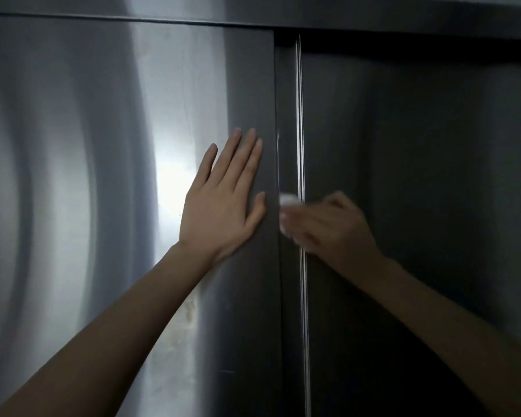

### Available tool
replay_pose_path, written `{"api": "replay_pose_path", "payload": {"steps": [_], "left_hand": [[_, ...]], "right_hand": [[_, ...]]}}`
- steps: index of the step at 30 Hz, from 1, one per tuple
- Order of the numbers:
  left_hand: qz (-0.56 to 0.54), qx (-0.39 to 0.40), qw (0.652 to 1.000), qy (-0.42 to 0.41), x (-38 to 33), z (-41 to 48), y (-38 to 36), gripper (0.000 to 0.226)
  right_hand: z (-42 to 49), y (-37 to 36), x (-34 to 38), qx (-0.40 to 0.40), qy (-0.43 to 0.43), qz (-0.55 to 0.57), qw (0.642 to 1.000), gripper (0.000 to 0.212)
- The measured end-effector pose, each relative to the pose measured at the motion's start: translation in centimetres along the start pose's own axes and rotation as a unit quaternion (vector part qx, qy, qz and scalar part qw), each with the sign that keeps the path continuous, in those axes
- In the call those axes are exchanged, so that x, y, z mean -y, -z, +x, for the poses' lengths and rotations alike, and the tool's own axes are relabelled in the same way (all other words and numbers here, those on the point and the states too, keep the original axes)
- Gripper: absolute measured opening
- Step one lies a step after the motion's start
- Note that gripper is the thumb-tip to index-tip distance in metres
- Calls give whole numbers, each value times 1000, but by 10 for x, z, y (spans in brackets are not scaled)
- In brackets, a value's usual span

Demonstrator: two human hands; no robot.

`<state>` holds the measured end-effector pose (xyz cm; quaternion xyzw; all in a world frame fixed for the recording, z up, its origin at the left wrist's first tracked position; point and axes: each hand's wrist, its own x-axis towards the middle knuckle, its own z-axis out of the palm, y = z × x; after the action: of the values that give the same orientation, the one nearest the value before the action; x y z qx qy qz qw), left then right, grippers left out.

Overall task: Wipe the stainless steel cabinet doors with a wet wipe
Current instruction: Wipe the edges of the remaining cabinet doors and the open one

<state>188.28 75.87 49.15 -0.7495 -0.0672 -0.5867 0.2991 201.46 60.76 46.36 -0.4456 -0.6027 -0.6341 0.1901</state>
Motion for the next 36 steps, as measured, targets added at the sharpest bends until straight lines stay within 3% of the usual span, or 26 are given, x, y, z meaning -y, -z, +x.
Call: {"api": "replay_pose_path", "payload": {"steps": [4, 7, 9, 11, 15, 20, 23, 30, 33, 36], "left_hand": [[-11, -11, 1000, 1, 0, 0, -1, 63], [-14, -14, 1000, 1, 1, 0, -2, 63], [-12, -9, 1000, 2, 1, 0, -2, 64], [-11, 2, 1000, 4, 1, 0, -1, 65], [-4, 13, 1000, 6, 0, 0, -1, 66], [-10, 10, 1000, 4, -1, 1, 0, 65], [-4, 13, 1000, 6, -1, 1, 1, 65], [-7, 20, 1000, 10, -1, 1, 2, 66], [-2, 16, 1000, 8, 0, 1, 1, 66], [-4, 11, 1000, 8, 0, 1, 1, 66]], "right_hand": [[51, -6, -15, -88, -111, -15, 990, 10], [29, -20, 13, -101, -178, -21, 979, 20], [3, -20, 27, -78, -149, -23, 985, 21], [-10, -11, 22, -41, -66, -48, 996, 17], [31, 11, -23, 33, 42, -117, 992, 23], [109, 21, -66, 78, -31, -181, 980, 36], [112, 16, -63, 76, -78, -197, 974, 32], [114, 28, -67, 122, -40, -196, 972, 37], [146, 22, -89, 96, -72, -194, 974, 21], [155, 10, -90, 58, -125, -192, 972, 20]]}}
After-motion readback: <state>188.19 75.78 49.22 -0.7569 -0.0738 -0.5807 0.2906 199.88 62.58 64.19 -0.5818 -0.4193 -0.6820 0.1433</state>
